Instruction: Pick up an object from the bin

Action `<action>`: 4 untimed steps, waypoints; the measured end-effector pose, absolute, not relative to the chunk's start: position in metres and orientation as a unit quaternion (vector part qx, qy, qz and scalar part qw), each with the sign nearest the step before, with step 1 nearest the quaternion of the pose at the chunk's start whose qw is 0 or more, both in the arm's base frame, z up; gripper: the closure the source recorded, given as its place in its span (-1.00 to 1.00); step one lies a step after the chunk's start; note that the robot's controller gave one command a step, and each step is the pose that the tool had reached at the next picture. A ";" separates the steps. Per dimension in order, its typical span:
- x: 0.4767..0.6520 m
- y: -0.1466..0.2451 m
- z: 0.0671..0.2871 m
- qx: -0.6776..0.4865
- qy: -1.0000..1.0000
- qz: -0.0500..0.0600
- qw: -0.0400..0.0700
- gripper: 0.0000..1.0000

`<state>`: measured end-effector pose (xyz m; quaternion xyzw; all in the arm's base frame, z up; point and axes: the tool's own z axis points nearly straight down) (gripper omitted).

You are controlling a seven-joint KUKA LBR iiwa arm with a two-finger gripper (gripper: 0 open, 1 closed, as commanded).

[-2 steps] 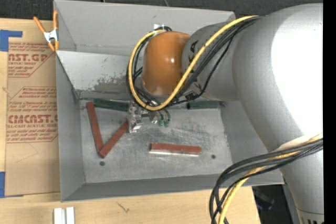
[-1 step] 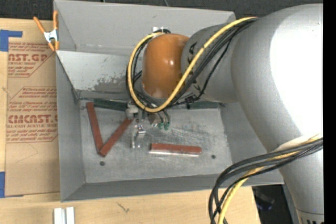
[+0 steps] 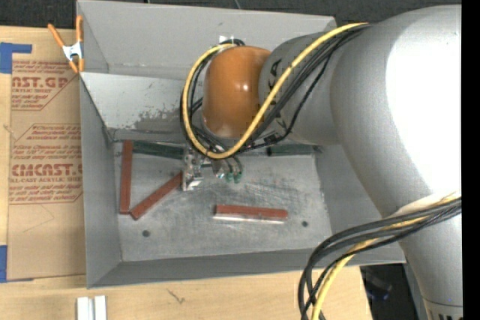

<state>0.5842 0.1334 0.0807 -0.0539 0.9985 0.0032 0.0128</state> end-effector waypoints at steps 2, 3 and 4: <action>0.564 0.128 0.127 -0.065 0.998 0.000 -0.002 1.00; 0.576 0.177 0.135 -0.086 0.996 0.000 0.004 1.00; 0.554 0.197 0.074 -0.068 0.998 0.002 0.006 -1.00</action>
Offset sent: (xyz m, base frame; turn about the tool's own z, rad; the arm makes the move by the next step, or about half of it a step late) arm -0.0402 -0.0130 0.1749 -0.0671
